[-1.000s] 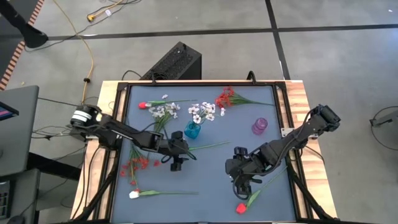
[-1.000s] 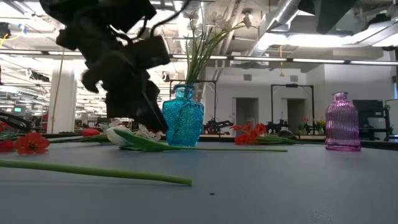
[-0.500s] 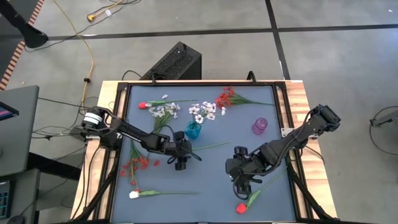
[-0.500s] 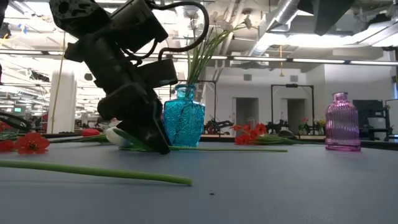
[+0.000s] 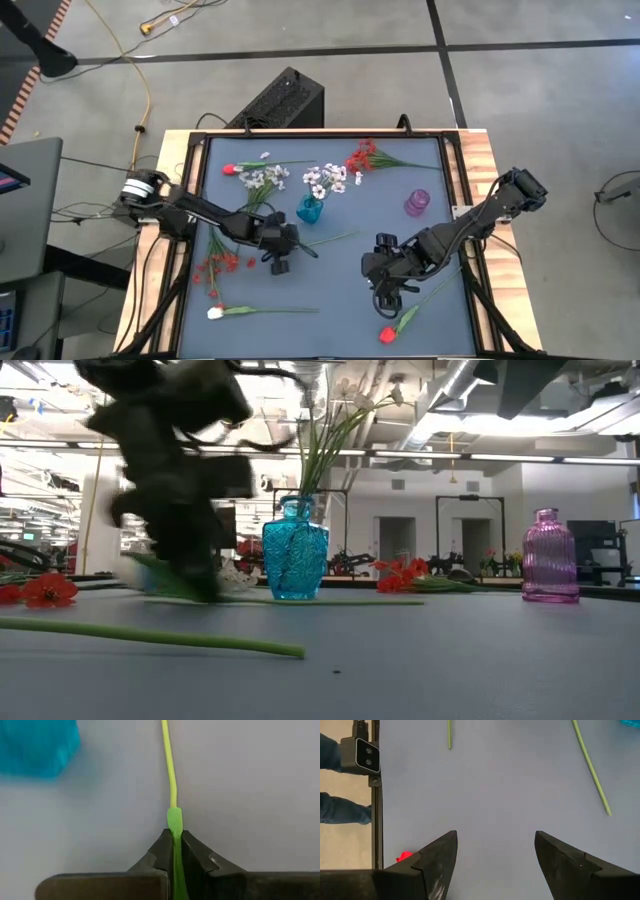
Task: Sort flowers into vase by color
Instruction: Put the top white flower into the blue vase
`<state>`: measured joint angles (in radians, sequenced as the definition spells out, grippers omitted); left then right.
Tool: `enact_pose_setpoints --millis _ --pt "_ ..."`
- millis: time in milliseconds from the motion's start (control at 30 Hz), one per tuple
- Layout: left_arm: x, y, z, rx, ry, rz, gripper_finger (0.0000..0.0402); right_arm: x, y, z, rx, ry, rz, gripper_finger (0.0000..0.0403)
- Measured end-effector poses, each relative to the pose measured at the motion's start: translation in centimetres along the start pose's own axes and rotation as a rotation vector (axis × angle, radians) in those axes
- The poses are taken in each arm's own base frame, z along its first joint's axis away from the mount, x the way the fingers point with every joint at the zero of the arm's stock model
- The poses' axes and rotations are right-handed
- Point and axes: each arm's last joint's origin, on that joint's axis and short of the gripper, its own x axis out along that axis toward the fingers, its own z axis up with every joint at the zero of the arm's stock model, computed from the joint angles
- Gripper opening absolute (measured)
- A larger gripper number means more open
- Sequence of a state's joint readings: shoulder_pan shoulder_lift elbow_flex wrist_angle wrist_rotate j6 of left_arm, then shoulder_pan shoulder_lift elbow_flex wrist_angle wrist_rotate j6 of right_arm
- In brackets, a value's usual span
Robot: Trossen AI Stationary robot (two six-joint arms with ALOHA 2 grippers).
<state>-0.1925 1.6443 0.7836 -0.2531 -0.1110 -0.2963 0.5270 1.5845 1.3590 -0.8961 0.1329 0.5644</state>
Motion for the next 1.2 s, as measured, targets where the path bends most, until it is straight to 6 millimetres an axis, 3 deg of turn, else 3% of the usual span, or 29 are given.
enact_pose_setpoints --millis 233,433,633,767,933,1200 --pt "-8.9 0.6 0.9 -0.028 -0.230 -0.091 0.0004 0.1 -0.5 1.7 -0.055 -0.112 0.040 0.0292" --pt "-13.6 2.4 0.1 -0.204 -0.314 -0.158 0.0004 -0.6 -1.3 5.5 -0.198 -0.441 0.070 0.0292" --pt "-14.8 2.8 -0.1 -0.377 -0.280 -0.345 0.0004 -1.0 -3.2 7.6 -0.453 -0.596 -0.177 0.0292" --pt "-14.3 2.3 0.1 -0.385 -0.256 -0.399 0.0004 -0.2 -5.2 8.4 -0.441 -0.563 -0.232 0.0292" --pt "-13.5 1.7 0.9 -0.376 -0.277 -0.419 0.0004 1.4 -6.4 8.9 -0.377 -0.522 -0.185 0.0292" --pt "-12.6 1.2 1.8 -0.370 -0.307 -0.447 0.0004 3.6 -6.1 8.5 -0.333 -0.434 -0.103 0.0292"
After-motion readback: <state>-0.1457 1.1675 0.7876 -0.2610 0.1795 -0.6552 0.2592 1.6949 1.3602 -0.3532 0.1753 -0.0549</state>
